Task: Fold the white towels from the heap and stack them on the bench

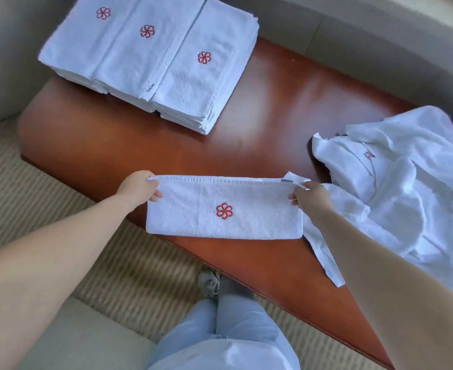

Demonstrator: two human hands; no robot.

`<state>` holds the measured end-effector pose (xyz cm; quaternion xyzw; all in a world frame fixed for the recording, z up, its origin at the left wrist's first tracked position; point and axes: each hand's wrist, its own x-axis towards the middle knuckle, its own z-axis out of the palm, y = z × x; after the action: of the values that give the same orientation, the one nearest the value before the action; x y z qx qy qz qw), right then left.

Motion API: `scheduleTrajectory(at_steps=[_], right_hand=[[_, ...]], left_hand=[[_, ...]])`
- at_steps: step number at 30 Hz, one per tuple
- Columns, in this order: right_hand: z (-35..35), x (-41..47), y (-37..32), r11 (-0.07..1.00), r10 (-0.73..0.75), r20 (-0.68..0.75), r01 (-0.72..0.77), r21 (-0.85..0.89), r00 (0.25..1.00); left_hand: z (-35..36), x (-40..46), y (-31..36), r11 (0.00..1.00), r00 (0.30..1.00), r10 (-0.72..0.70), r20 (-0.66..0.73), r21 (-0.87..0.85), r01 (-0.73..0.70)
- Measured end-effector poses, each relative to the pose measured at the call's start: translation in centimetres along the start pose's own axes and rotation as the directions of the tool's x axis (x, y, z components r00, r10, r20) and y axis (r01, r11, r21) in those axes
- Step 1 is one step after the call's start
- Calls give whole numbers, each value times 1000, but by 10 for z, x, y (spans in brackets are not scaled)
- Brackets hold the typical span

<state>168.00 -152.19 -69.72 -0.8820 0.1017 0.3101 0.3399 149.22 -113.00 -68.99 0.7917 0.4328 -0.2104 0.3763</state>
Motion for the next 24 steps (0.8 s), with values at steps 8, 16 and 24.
scheduleTrajectory(at_steps=[8,16,24], right_hand=[[14,29,-4,980,-54,-112,32,-197,992],[28,37,-5,923,-225,-157,159,-350,962],[40,59,-6,911,-190,-160,113,-398,969]], left_hand=[[20,38,4,998,996,-62,-61,15,63],[30,41,-1,989,989,-100,-112,100,111],[38,45,-9,983,979,-72,-189,151,102]])
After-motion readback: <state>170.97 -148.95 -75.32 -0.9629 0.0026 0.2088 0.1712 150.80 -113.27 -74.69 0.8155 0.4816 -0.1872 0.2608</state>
